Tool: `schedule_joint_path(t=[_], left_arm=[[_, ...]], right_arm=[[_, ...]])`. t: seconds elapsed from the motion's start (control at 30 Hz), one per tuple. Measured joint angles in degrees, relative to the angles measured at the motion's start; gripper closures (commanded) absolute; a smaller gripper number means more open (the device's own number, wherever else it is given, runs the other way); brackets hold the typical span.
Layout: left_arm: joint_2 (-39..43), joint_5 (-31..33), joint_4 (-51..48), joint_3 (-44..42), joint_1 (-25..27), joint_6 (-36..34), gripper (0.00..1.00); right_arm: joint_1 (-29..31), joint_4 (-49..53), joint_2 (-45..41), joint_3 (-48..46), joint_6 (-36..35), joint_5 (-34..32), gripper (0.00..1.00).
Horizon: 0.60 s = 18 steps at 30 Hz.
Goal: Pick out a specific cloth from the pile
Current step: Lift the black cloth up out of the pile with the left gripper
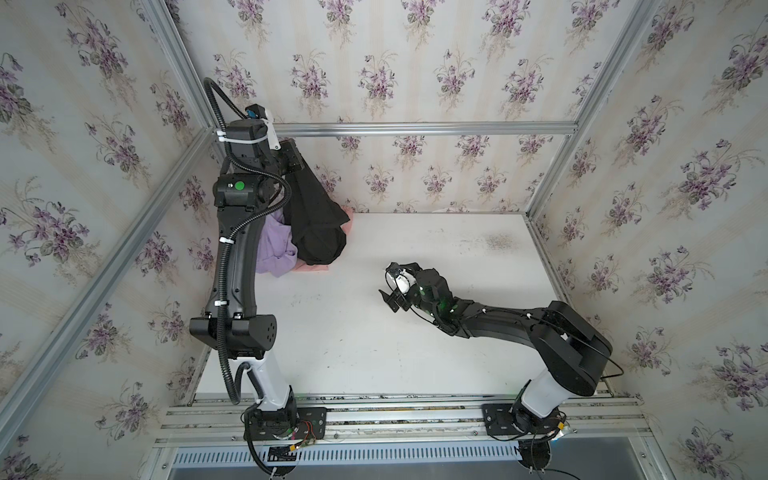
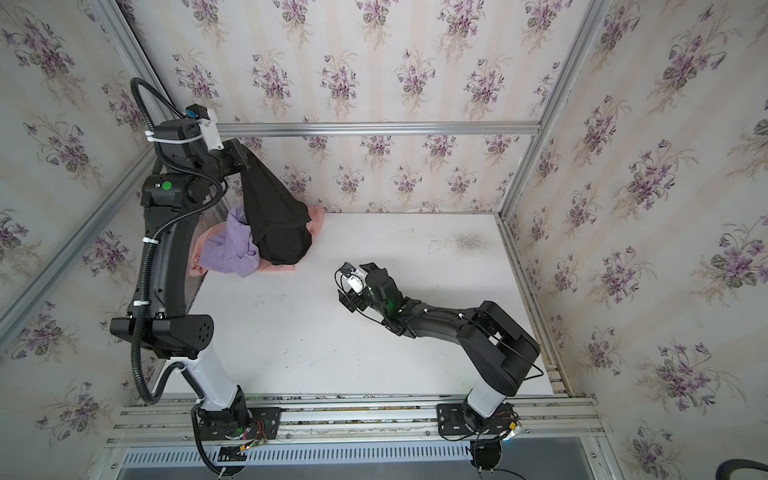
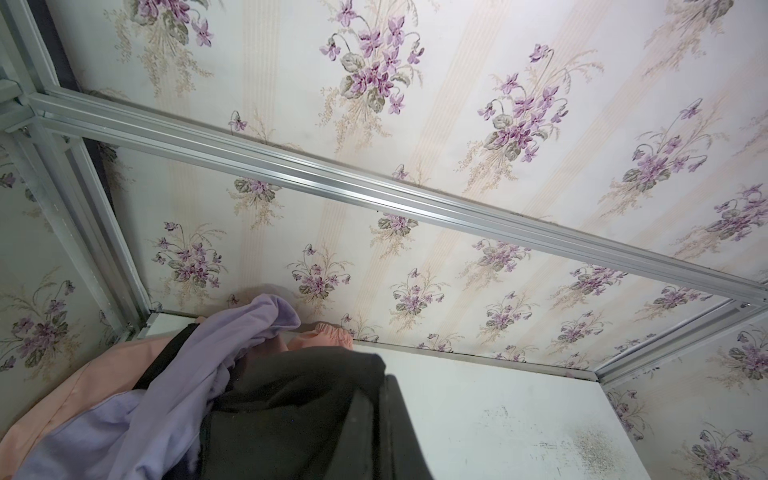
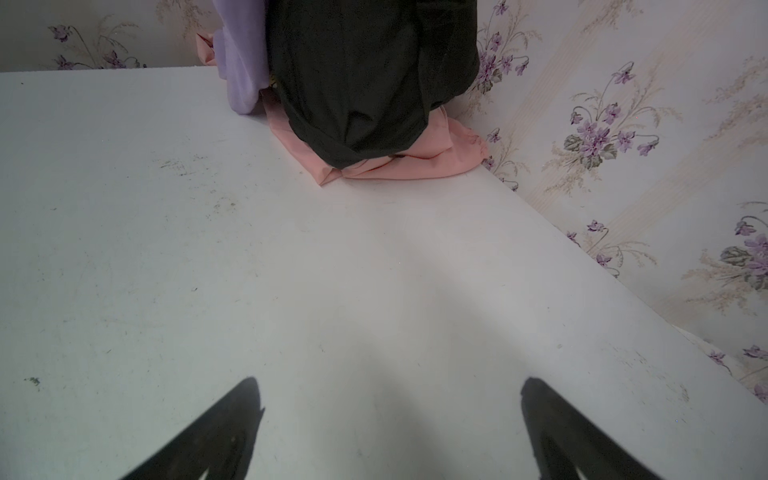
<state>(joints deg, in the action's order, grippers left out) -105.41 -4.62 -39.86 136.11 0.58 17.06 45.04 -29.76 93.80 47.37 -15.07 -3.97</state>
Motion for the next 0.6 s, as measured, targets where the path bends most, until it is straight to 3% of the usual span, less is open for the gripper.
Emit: schedule_joint_path(t=[0.6], left_arm=[[0.0,-5.6,0.8,-1.8,0.0,3.2,0.97]], right_arm=[[0.2,0.0,-1.4,-0.3,0.0,-0.6,0.0]])
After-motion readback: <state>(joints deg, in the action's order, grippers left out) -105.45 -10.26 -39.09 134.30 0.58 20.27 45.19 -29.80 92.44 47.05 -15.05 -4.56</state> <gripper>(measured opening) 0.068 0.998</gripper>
